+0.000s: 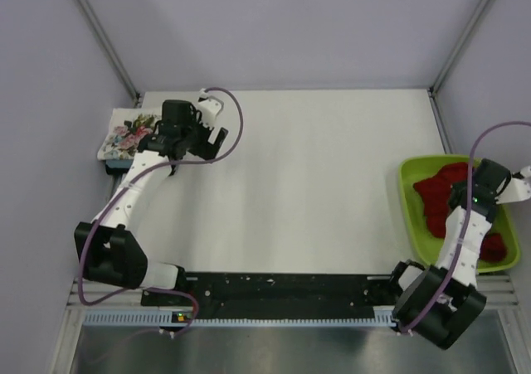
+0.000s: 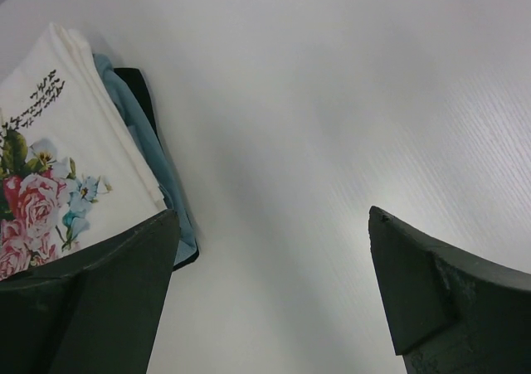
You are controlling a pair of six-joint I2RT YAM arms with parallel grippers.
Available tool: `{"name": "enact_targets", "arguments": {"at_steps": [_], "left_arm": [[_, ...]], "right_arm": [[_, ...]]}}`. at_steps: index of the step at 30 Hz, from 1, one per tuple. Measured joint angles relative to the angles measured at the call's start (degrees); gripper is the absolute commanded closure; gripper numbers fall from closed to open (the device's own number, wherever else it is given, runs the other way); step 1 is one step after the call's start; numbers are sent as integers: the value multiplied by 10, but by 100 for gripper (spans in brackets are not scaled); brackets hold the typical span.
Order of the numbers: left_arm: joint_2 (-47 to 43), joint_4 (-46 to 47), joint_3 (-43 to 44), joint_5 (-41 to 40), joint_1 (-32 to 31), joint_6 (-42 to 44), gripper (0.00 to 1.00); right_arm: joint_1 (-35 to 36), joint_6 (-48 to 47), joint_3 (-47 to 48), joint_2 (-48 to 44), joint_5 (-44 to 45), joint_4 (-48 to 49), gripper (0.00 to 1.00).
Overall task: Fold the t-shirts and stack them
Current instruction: Grab crumpled tshirt from bin with the right arm, then move the tshirt to the center of the board
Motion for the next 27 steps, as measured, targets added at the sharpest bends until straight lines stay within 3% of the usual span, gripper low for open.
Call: {"name": "enact_targets", "arguments": {"at_steps": [5,10,13,16,20,24,27], "left_arm": [[-22,6,-4,-19,0,9,1],[-26,11,-8,-35,2,14,1],[-26,15,-14,-49,2,15,1],[-26,26,-21,-69,6,14,1],[-26,31,-22,-90,26,13,1],[-26,38,-22,-102,70,9,1],[-26,41,-22,-109,105,5,1]], "right_arm": [[49,-68,69,-147,32,16,100],[138,-124,187,-172,26,68,100],[221,-151,283,-133,-20,97,100],[347,-179,382,-66,-92,136,100],[520,-231,494,48,-247,157,100],[609,-288,521,137,-415,127,100],[648,-326,486,170,-465,100,100]]}}
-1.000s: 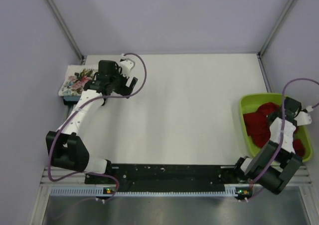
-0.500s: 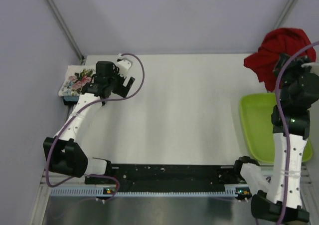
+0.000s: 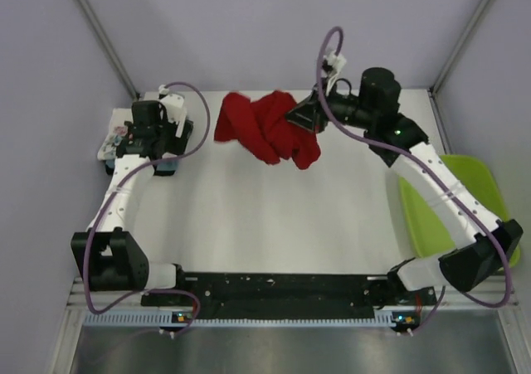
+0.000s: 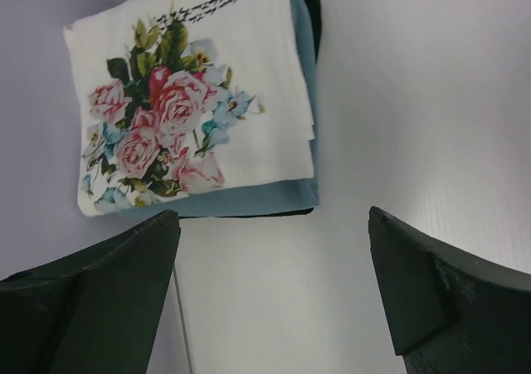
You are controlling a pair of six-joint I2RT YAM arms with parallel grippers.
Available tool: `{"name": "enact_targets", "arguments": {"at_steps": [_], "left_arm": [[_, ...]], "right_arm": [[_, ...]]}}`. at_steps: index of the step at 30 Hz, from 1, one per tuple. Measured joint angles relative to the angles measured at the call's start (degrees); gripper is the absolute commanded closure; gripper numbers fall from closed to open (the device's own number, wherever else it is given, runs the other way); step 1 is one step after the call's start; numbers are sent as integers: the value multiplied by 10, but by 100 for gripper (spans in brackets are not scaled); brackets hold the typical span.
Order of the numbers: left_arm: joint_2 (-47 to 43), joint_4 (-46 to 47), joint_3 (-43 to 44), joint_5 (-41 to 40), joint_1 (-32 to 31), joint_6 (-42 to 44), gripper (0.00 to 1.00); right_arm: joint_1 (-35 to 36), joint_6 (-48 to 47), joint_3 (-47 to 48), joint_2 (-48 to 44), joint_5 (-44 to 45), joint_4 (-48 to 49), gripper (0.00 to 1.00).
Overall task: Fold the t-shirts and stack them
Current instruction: Move the tshirt to the center of the board
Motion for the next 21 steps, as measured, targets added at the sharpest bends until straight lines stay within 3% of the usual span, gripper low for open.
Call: {"name": "enact_targets", "arguments": {"at_steps": [6,7,9,10,16,21], "left_arm": [[1,3,0,-21,21,-8,1],[1,3,0,-21,21,-8,1],[1,3,0,-20,20,-8,1],[1,3,0,-20,20,-8,1],[0,0,0,-16,20,-3,1],[-12,-13,-22,37,20,17,1]], "right_arm": [[61,-38,-62,103,58,-41,100],[72,-42,-62,125,74,-49,90],[105,-51,-62,172,114,-65,38],[122,-55,-62,190,131,-72,1],[221,-106,-62,219,146,-101,1],[227,-121,-142,113,171,-67,4]]}}
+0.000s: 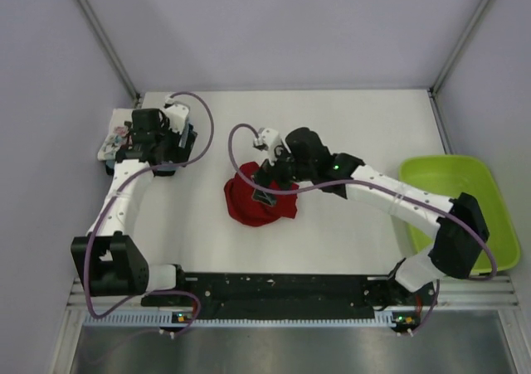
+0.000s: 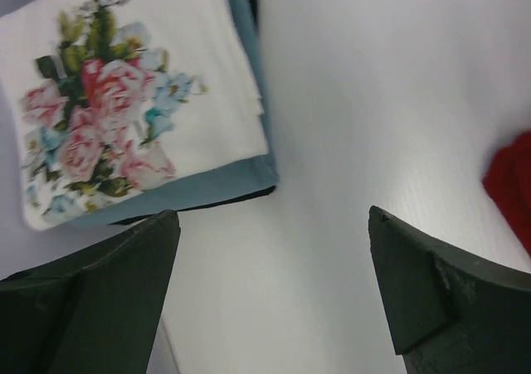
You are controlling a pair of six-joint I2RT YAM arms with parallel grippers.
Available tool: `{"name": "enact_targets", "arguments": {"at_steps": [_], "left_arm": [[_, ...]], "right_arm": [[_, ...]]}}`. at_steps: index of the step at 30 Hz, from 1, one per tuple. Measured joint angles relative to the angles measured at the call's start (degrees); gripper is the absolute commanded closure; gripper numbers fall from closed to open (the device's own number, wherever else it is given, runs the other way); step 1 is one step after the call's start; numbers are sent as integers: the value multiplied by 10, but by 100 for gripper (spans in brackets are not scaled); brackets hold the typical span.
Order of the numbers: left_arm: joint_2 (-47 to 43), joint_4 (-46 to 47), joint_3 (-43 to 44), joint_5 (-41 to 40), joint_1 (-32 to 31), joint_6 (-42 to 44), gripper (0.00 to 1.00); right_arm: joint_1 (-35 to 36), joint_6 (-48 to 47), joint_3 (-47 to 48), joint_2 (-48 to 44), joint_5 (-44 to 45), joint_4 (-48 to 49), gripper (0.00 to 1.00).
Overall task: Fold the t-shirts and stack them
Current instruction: Move the tshirt to the center of the board, then flatten out the tshirt
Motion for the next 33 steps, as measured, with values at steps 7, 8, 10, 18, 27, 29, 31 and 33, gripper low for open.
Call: {"name": "enact_targets", "arguments": {"at_steps": [7,8,10,18,27,29,31,33], "left_arm": [[-13,-87,-30,183,-52,62,16],[-14,-92,-38,194,-73,70,16],[-12,-102,-66,208,-137,87,13],[43,-110,-107,232,-239,102,6],[119,-53,-110,172,-239,68,94],[130,-42,-110,154,-239,61,100],[138,-32,-109,131,-239,63,100],[139,-29,-105,104,-238,60,100]], "right_arm": [[-90,61,-118,-79,28,45,37],[-102,76,-141,-79,35,50,37],[-119,99,-180,-76,51,52,38],[-120,166,-239,-4,7,103,63],[-120,213,-246,41,-17,142,100],[-120,207,-242,9,-1,117,100],[-120,194,-226,-32,19,81,100],[-120,179,-194,-78,46,46,100]]}}
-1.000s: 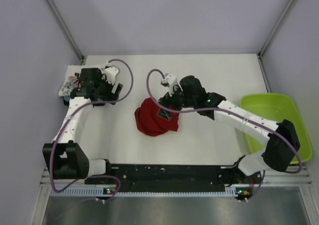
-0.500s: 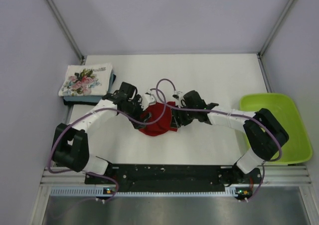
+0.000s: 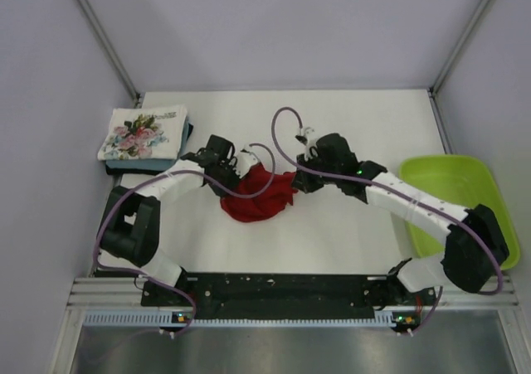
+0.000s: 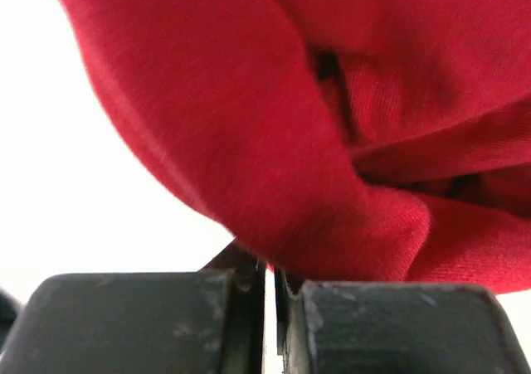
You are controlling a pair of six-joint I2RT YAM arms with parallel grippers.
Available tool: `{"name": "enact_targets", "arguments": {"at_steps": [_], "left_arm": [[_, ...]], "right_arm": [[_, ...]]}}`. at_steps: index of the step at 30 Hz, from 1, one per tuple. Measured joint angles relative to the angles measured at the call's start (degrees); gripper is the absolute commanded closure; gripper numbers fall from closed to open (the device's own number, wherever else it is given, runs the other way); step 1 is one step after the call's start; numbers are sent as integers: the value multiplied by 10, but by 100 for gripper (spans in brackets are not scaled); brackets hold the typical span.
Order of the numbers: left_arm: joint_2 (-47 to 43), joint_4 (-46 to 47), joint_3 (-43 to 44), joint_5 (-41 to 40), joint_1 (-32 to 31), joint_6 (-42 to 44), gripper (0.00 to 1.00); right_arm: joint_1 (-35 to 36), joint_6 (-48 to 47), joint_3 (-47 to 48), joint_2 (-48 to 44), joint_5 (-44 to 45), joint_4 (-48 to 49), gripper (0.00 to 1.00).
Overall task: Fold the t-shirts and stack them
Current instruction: Flatten out the tshirt
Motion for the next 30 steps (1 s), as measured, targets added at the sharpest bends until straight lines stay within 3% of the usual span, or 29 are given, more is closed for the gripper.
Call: {"name": "enact_targets", "arguments": {"at_steps": [4,9,14,19,25,30], "left_arm": [[-7,-8,42,-43,16,-1,100],[-88,-28,154,-60,31,7,100],[-183,-109,299,-67,32,12,100],[-222,-195,389,-59,33,13,100],[-250,-304,390,-52,55,19,100],[-270,-292,277,-21,55,12,100]], "right_arm": [[0,-37,78,-85,64,-52,100],[5,-88,165,-161,150,-118,100],[7,-128,238,-224,199,-150,100],[8,-148,273,-289,208,-164,100],[3,-167,306,-356,240,-170,100],[3,-179,296,-320,242,-139,100]]}}
